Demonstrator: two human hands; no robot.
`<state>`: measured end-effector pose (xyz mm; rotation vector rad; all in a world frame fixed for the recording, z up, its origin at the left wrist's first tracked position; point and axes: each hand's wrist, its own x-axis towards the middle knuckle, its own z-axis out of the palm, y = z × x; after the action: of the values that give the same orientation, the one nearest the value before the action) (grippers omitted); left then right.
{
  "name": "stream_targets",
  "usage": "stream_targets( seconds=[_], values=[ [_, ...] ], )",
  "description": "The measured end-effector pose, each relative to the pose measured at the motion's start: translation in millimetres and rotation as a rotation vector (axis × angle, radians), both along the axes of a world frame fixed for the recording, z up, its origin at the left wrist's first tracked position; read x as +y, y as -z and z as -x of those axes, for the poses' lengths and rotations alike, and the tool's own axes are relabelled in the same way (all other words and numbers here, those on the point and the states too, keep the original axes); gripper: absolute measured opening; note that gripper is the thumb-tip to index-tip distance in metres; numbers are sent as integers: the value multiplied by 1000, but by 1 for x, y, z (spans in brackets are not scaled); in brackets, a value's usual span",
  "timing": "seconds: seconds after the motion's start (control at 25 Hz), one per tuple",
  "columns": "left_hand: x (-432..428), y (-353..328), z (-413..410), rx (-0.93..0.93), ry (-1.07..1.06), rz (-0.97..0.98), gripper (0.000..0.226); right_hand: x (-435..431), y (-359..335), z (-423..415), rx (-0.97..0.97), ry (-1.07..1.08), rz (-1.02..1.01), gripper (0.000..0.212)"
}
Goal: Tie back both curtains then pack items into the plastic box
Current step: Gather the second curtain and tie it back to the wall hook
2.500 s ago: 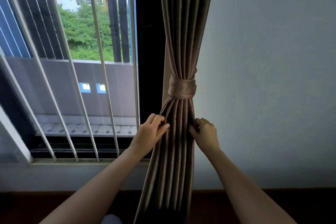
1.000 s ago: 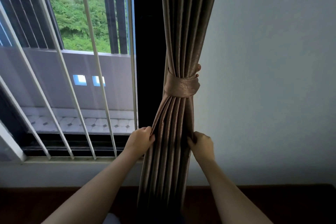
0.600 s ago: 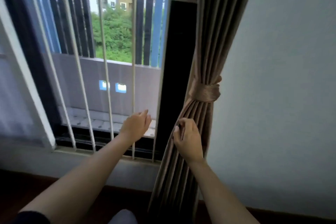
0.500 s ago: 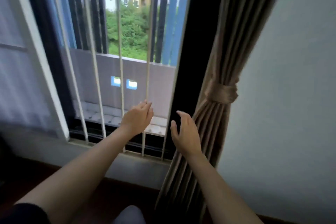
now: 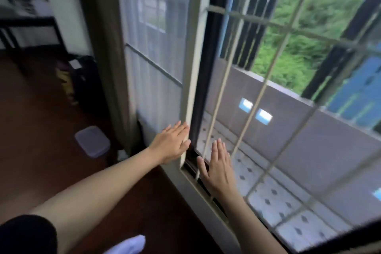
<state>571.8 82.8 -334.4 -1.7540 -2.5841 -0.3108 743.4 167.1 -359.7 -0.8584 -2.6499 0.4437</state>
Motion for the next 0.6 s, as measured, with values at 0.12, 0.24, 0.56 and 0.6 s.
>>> stream_targets(
  seconds=[0.12, 0.24, 0.56, 0.6],
  values=[
    [-32, -45, 65, 111, -91, -16, 72, -12, -42, 78, 39, -97, 0, 98],
    [-74, -82, 120, 94, -228, -51, 78, -35, -77, 152, 52, -213, -35, 83],
    [-161, -100, 278, 43, -523, -172, 54, -93, -103, 343, 96, -470, -43, 84],
    [-166, -97, 302, 40, -547, -170, 54, -99, -101, 371, 94, -495, -42, 82]
  ],
)
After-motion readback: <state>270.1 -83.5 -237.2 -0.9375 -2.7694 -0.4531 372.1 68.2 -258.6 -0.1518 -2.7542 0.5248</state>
